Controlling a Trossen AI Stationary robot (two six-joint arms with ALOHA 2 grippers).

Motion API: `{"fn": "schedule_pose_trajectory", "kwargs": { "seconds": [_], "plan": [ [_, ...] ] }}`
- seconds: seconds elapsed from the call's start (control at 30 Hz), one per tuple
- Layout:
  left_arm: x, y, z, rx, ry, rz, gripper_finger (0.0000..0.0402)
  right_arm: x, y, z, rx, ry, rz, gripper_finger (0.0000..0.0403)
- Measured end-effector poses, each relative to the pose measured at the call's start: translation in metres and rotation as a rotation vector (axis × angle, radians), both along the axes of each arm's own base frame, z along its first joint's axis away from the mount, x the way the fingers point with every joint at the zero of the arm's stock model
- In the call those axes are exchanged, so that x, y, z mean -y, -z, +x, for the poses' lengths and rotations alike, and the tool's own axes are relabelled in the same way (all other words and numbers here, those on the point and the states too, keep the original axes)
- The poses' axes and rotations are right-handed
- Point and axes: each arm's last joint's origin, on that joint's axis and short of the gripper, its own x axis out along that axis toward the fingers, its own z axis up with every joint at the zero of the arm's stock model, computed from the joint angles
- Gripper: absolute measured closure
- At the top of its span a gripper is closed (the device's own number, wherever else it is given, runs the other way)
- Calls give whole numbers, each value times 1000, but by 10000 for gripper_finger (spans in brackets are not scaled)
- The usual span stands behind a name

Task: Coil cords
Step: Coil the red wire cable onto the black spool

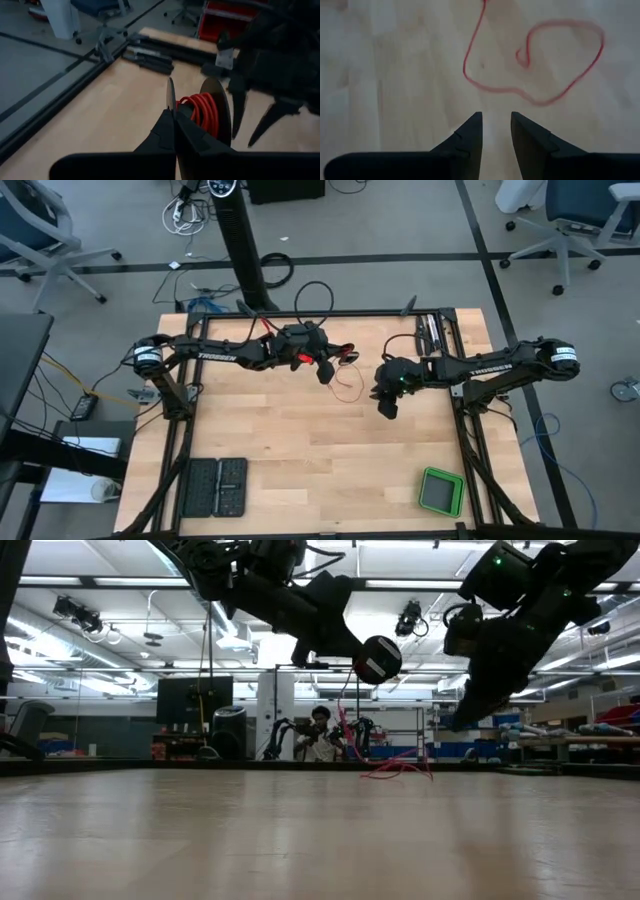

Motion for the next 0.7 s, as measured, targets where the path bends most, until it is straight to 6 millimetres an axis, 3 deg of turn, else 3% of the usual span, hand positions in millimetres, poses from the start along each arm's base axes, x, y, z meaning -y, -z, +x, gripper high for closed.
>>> {"fn": "schedule_pose_trajectory", "kwargs": {
  "seconds": [0.3, 0.7],
  "plan": [
    [1, 11, -5, -126, 0, -28, 401, 7, 12, -18, -206, 100, 50, 302],
    [0, 6, -2, -74, -5, 2, 401, 8, 3, -3, -35, 51, 0, 302]
  ]
}}
